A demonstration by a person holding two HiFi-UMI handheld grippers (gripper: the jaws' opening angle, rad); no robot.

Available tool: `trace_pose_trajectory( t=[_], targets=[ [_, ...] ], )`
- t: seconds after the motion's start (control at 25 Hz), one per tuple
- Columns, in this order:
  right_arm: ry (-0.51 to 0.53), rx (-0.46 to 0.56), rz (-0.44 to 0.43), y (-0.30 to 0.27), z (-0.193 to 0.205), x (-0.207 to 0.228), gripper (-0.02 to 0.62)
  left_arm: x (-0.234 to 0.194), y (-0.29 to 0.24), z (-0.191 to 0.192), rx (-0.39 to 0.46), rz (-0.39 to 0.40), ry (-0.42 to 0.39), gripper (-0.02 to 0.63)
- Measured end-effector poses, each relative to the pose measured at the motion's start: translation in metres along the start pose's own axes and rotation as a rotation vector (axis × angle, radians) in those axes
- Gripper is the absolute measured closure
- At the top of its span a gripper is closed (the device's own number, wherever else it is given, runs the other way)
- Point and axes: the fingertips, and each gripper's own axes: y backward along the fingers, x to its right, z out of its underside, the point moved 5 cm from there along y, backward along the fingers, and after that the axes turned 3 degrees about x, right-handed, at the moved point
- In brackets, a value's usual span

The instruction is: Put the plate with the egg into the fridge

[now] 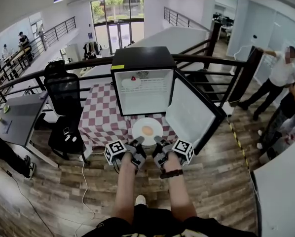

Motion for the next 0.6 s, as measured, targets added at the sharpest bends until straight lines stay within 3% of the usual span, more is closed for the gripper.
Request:
trace_pose_trajectory(
  t=[0.32, 0.6],
  targets=[
    [-0.031, 0.004, -0.007, -0.080, 0.007, 0.001, 0.566, -0.006, -0.016, -0.074, 0.001, -0.024, 0.007, 0.565],
    [-0.048, 0.014, 0.059, -0.107, 0.001, 0.010, 0.566, -0.024, -0.039, -0.100, -0.017, -0.043, 0.040, 0.565]
  ],
)
